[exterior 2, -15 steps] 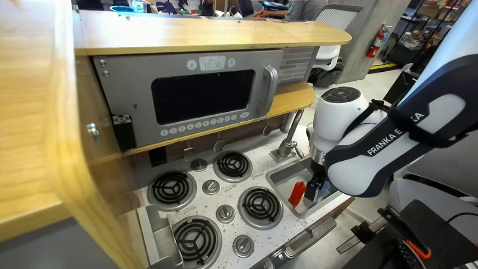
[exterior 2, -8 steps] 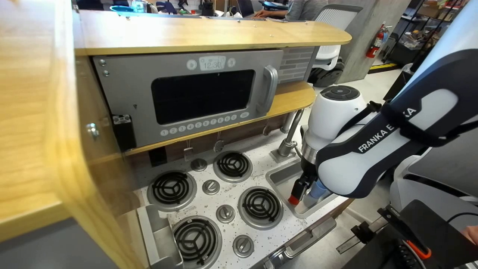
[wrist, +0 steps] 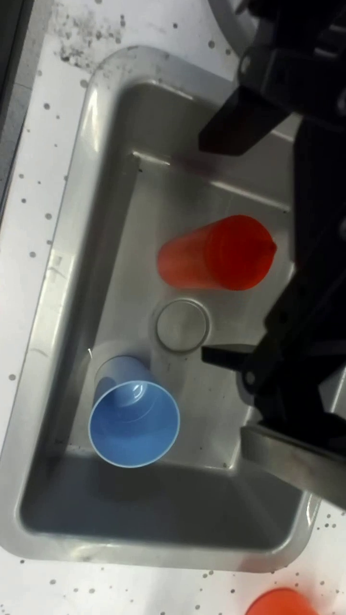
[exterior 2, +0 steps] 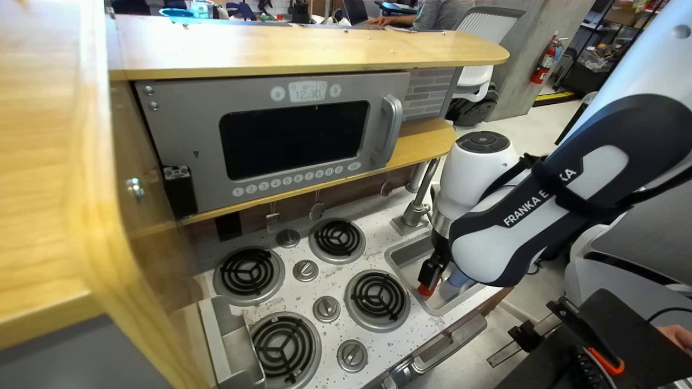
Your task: Place the red sauce bottle inside the blue cup in the sink
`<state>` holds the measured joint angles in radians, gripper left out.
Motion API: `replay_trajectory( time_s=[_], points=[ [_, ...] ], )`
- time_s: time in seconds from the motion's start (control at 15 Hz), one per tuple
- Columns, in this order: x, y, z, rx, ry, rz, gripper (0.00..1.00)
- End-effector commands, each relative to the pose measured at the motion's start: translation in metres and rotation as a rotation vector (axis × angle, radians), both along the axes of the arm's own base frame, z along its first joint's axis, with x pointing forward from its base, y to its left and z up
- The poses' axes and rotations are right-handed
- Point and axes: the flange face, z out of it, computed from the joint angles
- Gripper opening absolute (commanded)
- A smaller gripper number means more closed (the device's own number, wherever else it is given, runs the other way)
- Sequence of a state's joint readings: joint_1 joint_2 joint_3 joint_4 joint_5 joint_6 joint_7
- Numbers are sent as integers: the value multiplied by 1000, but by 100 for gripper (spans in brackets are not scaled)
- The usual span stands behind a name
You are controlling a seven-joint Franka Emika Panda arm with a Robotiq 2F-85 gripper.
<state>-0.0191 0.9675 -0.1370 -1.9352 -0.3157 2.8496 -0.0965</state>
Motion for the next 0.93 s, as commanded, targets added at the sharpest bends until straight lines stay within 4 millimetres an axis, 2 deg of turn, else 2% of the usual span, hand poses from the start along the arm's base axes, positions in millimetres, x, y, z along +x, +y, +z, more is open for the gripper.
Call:
replay_trajectory(
  time_s=[0.0, 0.13, 0.2, 0.27, 0.47, 0.73, 0.8, 0.87],
  points=[
    [9, -4, -14, 7, -10, -3, 100],
    [11, -5, -18, 8, -7, -9, 100],
    [11, -6, -20, 10, -8, -13, 75],
    [12, -6, -21, 10, -6, -16, 74],
    [16, -9, -21, 18, 2, -45, 49],
    [22, -17, -12, 31, 26, -118, 18],
    [24, -18, -7, 37, 29, -135, 13],
    [25, -20, -3, 45, 37, -148, 13]
  ],
)
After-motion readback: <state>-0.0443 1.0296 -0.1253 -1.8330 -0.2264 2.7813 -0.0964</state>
